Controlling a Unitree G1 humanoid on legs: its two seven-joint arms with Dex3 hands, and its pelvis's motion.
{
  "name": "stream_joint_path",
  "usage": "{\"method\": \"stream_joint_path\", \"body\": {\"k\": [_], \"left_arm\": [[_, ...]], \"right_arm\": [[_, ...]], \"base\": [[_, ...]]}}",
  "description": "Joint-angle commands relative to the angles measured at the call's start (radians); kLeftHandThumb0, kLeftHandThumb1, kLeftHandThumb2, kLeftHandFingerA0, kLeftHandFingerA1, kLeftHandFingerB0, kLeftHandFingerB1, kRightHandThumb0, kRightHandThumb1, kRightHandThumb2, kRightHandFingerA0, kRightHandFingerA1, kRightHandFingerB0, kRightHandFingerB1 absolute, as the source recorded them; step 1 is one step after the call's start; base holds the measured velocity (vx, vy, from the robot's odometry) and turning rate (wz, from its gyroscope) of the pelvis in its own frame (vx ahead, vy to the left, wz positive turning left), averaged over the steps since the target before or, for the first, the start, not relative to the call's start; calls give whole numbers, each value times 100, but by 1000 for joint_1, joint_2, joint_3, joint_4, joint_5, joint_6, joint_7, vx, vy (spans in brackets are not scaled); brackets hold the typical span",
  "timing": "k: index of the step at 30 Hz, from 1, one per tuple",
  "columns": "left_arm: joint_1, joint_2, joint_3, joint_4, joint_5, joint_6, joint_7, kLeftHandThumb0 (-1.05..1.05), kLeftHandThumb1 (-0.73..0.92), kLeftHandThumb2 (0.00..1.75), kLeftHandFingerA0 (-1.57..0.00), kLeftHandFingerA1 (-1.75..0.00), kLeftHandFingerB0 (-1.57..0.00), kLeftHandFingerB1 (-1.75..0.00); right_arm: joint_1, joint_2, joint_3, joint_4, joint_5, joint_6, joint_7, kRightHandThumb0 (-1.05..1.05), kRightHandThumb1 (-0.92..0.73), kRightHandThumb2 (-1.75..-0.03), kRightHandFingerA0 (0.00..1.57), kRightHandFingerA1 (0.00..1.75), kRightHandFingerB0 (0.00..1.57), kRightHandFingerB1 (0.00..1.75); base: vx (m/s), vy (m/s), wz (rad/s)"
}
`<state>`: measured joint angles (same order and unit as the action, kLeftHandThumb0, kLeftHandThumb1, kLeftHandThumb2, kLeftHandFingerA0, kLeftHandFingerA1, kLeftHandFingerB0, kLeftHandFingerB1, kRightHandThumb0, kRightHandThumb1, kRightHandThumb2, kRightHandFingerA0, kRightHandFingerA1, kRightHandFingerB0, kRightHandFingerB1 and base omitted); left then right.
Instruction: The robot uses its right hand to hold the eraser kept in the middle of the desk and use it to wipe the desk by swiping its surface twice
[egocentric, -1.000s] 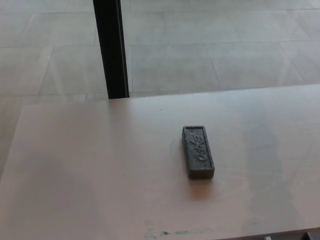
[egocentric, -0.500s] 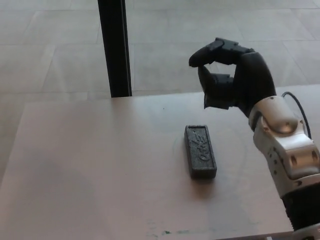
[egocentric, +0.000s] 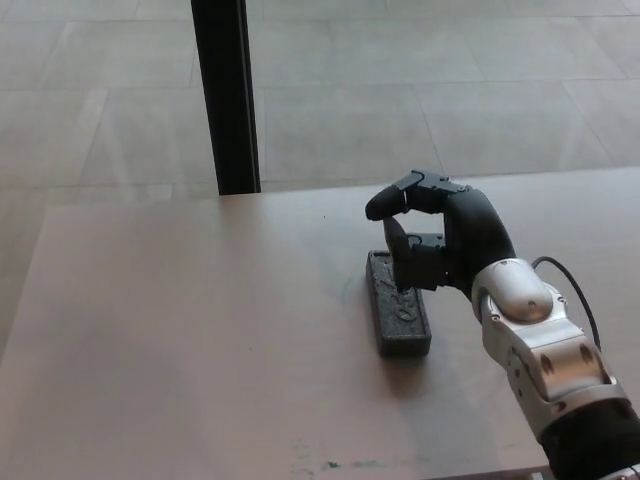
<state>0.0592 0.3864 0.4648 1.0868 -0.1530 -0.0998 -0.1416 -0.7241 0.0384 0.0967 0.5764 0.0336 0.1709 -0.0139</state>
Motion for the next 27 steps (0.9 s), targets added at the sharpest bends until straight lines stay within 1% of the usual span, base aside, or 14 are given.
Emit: {"method": "stream_joint_path", "body": {"k": [1,2,3,5,6,7,11,13,17,19,20,24,25,27], "left_arm": [[-1,9,0,6,-20,-9,0,-63,86,66,-65,-64,-42,-49],[-2,9,1,15,-22,-15,0,-64,87,66,-65,-63,-42,-49],[2,8,-5,9,-17,-20,6,-65,88,67,-63,-64,-41,-49],[6,5,-6,-1,-21,-20,7,-65,88,67,-63,-64,-41,-49],[10,4,-3,-10,-29,-13,1,-65,87,66,-62,-63,-40,-49],[6,4,-3,-8,-30,-8,3,-64,86,65,-63,-63,-42,-49],[0,1,-6,-9,-32,2,14,-63,86,65,-64,-63,-42,-48],[-3,5,-9,9,-28,-10,10,-65,86,65,-65,-63,-42,-49],[-11,2,-13,18,-28,-12,17,-65,85,65,-65,-62,-43,-48],[-7,-1,-14,6,-28,-10,26,-65,85,65,-67,-64,-45,-49],[-8,1,-16,11,-26,-12,29,-66,85,65,-62,-62,-45,-50],[-14,5,-18,21,-28,-12,21,-65,85,65,-66,-63,-45,-49],[-15,6,-21,22,-26,-14,20,-65,85,65,-67,-63,-45,-49],[-15,5,-25,18,-25,-17,16,-65,86,65,-67,-63,-44,-49]], "right_arm": [[9,9,-15,20,-13,7,-8,-27,-61,-92,94,175,69,162],[14,20,-13,32,-13,-2,-7,-27,-62,-90,93,175,69,164],[19,18,-3,50,-25,-29,-1,-33,-68,-79,97,175,67,173],[23,13,8,76,-40,-67,6,-33,-68,-79,97,175,67,173],[24,12,10,91,-44,-84,7,-32,-67,-84,97,175,69,171],[28,13,10,100,-45,-89,6,-33,-62,-95,98,175,68,170],[40,15,13,133,-53,-103,10,-32,-64,-98,98,175,70,170],[46,22,4,156,-46,-102,6,-31,-59,-106,98,175,80,155],[65,4,11,166,-71,-90,-8,-31,-59,-108,101,175,81,159],[90,-6,12,159,-78,-91,-5,-32,-64,-102,99,175,80,160],[103,-7,5,162,-76,-99,-7,-33,-62,-103,100,175,82,162],[129,-6,-15,169,-73,-92,-26,-31,-58,-110,102,175,84,163],[133,-8,-4,171,-93,-92,-39,-31,-61,-109,104,175,77,167],[140,-8,1,171,-104,-92,-47,-33,-60,-107,100,175,80,162]], "base": [[0,0,0],[0,0,0],[0,0,0],[0,0,0],[0,0,0],[0,0,0],[0,0,0],[0,0,0],[0,0,0],[0,0,0],[0,0,0],[0,0,0],[0,0,0],[0,0,0]]}}
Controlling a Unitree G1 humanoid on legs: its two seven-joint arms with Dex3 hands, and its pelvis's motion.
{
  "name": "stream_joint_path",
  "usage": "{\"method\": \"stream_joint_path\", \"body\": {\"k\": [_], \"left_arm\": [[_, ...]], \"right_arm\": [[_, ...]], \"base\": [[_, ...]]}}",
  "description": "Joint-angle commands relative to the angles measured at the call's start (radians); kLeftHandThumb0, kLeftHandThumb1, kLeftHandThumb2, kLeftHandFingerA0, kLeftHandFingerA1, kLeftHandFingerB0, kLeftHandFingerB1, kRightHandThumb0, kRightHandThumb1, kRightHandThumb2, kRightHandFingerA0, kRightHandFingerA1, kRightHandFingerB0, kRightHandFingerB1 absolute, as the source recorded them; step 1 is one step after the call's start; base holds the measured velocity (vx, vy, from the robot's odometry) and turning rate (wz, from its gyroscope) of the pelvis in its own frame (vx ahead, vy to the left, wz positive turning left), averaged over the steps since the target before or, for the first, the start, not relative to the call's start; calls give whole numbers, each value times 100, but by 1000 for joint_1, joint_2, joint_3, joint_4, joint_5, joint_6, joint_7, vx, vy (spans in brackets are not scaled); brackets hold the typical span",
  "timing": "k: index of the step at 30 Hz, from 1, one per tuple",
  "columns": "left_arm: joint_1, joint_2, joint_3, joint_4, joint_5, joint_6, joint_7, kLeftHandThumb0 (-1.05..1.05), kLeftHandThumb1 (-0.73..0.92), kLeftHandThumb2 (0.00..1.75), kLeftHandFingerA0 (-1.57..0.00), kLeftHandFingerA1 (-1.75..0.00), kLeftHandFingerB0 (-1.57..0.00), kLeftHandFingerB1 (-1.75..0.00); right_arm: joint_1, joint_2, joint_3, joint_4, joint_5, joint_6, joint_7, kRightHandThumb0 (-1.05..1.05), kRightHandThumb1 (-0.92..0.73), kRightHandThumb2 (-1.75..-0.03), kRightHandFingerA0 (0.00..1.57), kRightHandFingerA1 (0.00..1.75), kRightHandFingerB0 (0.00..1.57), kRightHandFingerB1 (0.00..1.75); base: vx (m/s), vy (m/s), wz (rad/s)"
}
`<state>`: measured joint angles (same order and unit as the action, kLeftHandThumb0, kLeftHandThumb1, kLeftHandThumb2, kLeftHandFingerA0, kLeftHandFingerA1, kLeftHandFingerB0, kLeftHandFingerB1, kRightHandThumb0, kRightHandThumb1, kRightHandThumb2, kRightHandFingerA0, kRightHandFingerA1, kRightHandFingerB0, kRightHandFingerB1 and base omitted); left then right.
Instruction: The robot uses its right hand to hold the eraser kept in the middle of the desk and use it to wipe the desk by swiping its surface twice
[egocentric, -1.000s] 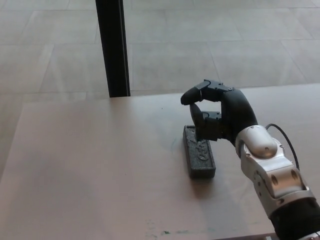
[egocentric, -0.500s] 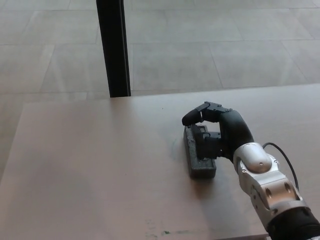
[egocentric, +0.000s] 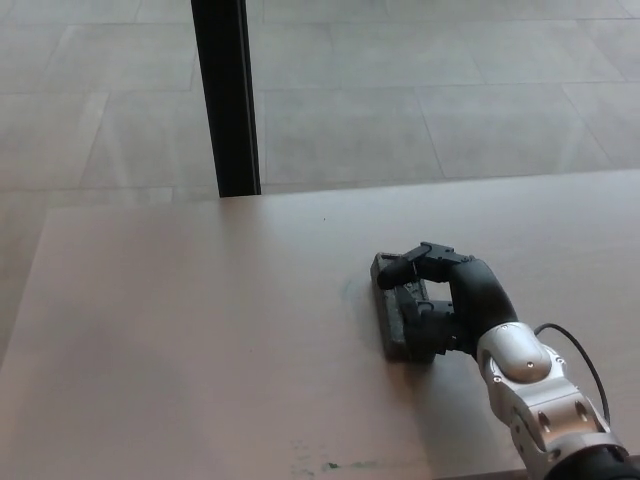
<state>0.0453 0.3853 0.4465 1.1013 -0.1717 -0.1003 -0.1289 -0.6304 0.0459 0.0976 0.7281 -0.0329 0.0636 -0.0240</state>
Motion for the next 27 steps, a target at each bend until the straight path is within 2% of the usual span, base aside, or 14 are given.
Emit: {"method": "stream_joint_path", "body": {"k": [1,6,7,18,20,21,23,24,25,26,27], "left_arm": [[-2,6,-8,4,-7,-17,1,-65,86,66,-66,-64,-44,-50],[1,2,-2,-9,-18,-9,2,-65,86,66,-67,-65,-45,-50],[1,2,-1,-8,-19,-7,1,-63,87,65,-66,-64,-44,-50],[-19,8,-5,31,-15,-24,1,-66,86,66,-66,-64,-45,-49],[-18,10,-14,34,-6,-33,2,-66,86,65,-67,-62,-46,-49],[-10,9,-15,20,-8,-31,-3,-66,87,67,-68,-64,-44,-48],[-5,10,-11,15,-13,-30,-5,-65,87,67,-66,-63,-44,-49],[-4,10,-12,9,-13,-25,-2,-65,87,67,-66,-63,-44,-48],[-3,8,-12,5,-14,-22,-2,-65,87,65,-65,-63,-44,-48],[-7,8,-12,13,-14,-25,0,-66,86,65,-64,-63,-45,-49],[-16,12,-11,19,-13,-23,4,-66,85,65,-66,-64,-46,-50]], "right_arm": [[49,-10,11,21,-45,14,-35,-36,-65,-96,97,175,74,159],[51,20,27,38,-47,-6,-32,-34,-68,-92,97,175,76,156],[51,22,27,39,-48,-8,-33,-32,-65,-97,99,175,79,154],[93,1,73,40,-106,-5,-50,-33,-64,-98,89,175,71,160],[115,-1,61,21,-104,70,-65,-39,-74,-81,92,175,73,159],[133,-15,58,20,-107,68,-67,-36,-75,-77,96,175,65,170],[157,-30,54,22,-110,49,-65,-35,-79,-75,97,175,65,172],[170,-44,51,22,-108,38,-53,-34,-73,-83,96,175,64,173],[188,-78,60,25,-130,24,-54,-32,-71,-89,91,175,71,144],[195,-91,55,27,-128,20,-50,-33,-70,-91,92,175,75,149],[199,-98,45,27,-120,22,-53,-35,-72,-87,92,175,76,144]], "base": [[0,0,0],[0,0,0],[0,0,0],[0,0,0],[0,0,0],[0,0,0],[0,0,0],[0,0,0],[0,0,0],[0,0,0],[0,0,0]]}}
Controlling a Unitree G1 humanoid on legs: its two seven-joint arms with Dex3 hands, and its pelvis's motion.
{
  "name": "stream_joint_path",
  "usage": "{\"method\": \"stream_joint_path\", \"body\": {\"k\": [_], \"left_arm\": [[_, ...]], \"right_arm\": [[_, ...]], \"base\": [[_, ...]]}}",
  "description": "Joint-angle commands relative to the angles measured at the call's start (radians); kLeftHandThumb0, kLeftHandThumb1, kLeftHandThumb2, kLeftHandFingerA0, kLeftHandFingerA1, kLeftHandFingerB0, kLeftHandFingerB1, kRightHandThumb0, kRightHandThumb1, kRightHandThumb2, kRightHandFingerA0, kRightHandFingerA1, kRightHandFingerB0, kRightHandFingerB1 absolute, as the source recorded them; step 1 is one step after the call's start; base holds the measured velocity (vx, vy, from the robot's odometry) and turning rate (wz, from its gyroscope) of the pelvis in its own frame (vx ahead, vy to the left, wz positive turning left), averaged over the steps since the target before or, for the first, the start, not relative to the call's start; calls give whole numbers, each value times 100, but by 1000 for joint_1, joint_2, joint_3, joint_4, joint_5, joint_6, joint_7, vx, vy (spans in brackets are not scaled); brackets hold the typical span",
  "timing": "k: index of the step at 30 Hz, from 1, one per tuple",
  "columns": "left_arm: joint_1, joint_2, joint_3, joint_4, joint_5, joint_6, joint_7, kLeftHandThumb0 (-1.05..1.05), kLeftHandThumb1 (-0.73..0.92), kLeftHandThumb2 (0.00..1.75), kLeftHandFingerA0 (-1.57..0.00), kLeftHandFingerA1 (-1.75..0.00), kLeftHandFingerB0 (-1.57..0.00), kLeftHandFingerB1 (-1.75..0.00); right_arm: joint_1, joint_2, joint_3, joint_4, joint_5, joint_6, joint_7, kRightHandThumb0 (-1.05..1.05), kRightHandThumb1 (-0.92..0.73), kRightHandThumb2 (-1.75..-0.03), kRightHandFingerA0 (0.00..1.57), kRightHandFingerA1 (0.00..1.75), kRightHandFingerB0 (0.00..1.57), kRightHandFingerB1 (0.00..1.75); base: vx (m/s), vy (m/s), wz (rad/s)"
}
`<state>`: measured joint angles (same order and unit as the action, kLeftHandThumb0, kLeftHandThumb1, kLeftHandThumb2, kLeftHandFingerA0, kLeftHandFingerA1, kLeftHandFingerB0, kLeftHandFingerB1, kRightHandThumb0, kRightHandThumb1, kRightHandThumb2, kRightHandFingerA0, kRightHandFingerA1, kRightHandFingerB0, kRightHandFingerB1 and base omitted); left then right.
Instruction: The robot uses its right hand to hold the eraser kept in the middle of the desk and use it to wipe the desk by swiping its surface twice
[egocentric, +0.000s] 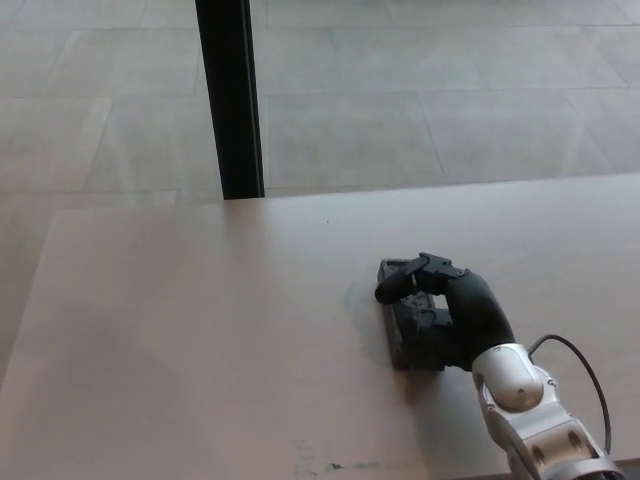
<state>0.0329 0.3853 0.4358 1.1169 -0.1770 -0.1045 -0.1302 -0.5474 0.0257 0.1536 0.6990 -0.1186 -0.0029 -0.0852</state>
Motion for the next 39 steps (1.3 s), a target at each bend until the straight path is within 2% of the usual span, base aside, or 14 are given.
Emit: {"method": "stream_joint_path", "body": {"k": [1,5,9,13,20,22,23,24,25,28,34,35,38,39], "left_arm": [[-7,14,0,4,-8,-16,7,-66,85,65,-67,-64,-46,-50],[-3,18,-4,6,-4,-21,-2,-67,87,65,-64,-63,-45,-49],[1,19,0,4,-9,-21,-3,-67,86,65,-65,-61,-45,-49],[-1,17,3,-6,-12,-13,4,-66,85,65,-65,-61,-46,-49],[-16,25,5,5,-9,-10,9,-67,85,66,-66,-61,-45,-49],[-19,26,7,13,-11,-16,3,-66,86,65,-67,-62,-45,-49],[-20,27,9,15,-15,-17,-5,-66,87,67,-67,-64,-44,-49],[-22,27,11,16,-17,-17,-6,-66,87,65,-67,-64,-45,-49],[-23,28,10,20,-14,-21,-5,-67,87,66,-66,-65,-46,-50],[-26,25,3,26,-7,-31,-2,-68,87,66,-66,-64,-46,-50],[-12,21,9,-1,-17,-18,-7,-66,88,67,-66,-63,-43,-48],[-19,18,11,8,-18,-28,-7,-66,87,65,-66,-64,-46,-50],[-20,15,13,8,-20,-32,-5,-67,88,66,-67,-64,-46,-50],[-19,16,11,6,-17,-33,-4,-67,88,66,-67,-64,-46,-50]], "right_arm": [[119,-86,-20,54,-29,101,4,-36,-72,-85,93,175,75,144],[143,-131,-46,71,-12,74,21,-35,-64,-96,94,175,79,161],[161,-171,-71,93,-4,50,32,-35,-65,-99,97,175,81,164],[166,-215,-90,96,-11,56,18,-33,-62,-101,98,175,84,158],[166,-306,-194,158,33,27,10,-38,-68,-84,95,175,69,158],[170,-333,-191,171,12,6,21,-38,-67,-94,98,175,76,157],[172,-337,-196,176,15,-3,25,-36,-63,-101,99,175,79,157],[174,-337,-201,186,18,-15,25,-39,-70,-86,102,175,74,166],[175,-332,-209,192,24,-24,16,-39,-59,-99,98,175,78,163],[180,-325,-229,194,33,-32,5,-35,-54,-106,97,175,80,161],[165,-301,-263,204,49,-30,-28,-37,-56,-101,97,175,76,159],[159,-276,-256,180,58,-11,-8,-36,-56,-102,101,175,84,158],[156,-262,-241,170,50,-15,4,-35,-58,-100,101,175,82,158],[151,-242,-234,151,51,6,-2,-34,-56,-104,102,175,82,151]], "base": [[0,0,0],[0,0,0],[0,0,0],[0,0,0],[0,0,0],[0,0,0],[0,0,0],[0,0,0],[0,0,0],[0,0,0],[0,0,0],[0,0,0],[0,0,0],[0,0,0]]}}
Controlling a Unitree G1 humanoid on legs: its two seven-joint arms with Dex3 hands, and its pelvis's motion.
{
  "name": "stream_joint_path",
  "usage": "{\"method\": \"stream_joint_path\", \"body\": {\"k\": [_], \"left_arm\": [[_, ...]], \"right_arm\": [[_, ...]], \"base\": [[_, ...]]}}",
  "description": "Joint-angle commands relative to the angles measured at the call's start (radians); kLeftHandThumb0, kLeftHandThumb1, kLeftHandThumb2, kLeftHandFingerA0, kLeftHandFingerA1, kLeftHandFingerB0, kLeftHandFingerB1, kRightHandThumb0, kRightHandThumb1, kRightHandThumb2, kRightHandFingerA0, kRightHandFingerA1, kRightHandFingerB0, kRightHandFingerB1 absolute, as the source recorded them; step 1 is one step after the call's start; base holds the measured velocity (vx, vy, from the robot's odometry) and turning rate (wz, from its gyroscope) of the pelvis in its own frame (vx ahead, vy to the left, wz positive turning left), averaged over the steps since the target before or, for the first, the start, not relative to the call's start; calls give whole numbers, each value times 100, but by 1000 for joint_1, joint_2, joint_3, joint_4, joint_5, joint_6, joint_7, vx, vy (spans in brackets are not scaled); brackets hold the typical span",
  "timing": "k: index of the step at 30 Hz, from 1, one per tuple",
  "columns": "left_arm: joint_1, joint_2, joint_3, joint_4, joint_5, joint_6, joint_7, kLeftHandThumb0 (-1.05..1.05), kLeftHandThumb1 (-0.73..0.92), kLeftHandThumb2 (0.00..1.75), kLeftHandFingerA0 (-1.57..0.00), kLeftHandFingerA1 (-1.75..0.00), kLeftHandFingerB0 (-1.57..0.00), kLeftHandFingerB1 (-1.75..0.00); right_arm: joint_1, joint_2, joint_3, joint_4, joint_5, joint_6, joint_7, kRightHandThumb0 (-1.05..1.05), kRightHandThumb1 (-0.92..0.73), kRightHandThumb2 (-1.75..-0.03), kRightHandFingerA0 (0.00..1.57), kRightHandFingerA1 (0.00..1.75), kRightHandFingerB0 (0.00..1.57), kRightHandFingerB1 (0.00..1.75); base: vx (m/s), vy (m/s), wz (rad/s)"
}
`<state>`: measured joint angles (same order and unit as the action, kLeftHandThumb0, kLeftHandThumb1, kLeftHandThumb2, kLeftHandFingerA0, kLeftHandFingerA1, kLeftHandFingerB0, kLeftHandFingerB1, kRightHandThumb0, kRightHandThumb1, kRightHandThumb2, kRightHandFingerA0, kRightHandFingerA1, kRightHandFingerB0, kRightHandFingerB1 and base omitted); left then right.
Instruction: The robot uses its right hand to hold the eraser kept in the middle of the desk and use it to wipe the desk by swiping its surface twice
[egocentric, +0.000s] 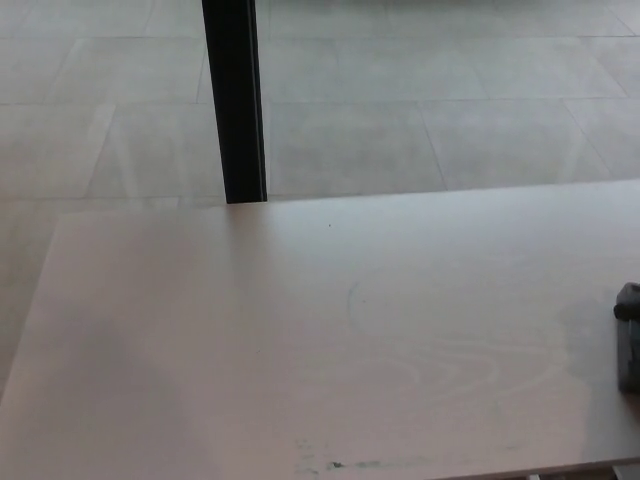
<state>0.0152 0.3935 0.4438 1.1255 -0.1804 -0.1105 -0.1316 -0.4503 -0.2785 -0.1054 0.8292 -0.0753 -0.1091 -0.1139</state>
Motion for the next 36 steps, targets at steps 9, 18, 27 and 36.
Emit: {"method": "stream_joint_path", "body": {"k": [9,18,27,36], "left_arm": [[-8,8,-2,-16,-12,-8,-1,-66,88,66,-66,-63,-46,-50],[-29,8,0,-15,-16,2,-6,-65,88,67,-66,-62,-43,-49],[-37,11,0,0,-15,-9,-11,-68,87,66,-65,-63,-45,-50],[-22,4,-1,-35,-15,2,5,-68,87,66,-65,-62,-46,-50]], "right_arm": [[71,250,117,-143,15,179,39,-37,-77,-77,97,175,76,160],[119,423,274,-257,-38,247,29,-36,-65,-85,98,175,69,170],[232,431,412,-345,-45,228,116,-38,-64,-92,104,175,75,171],[215,382,374,-324,-42,245,77,-35,-69,-95,100,175,77,161]], "base": [[0,0,0],[0,0,0],[0,0,0],[0,0,0]]}}
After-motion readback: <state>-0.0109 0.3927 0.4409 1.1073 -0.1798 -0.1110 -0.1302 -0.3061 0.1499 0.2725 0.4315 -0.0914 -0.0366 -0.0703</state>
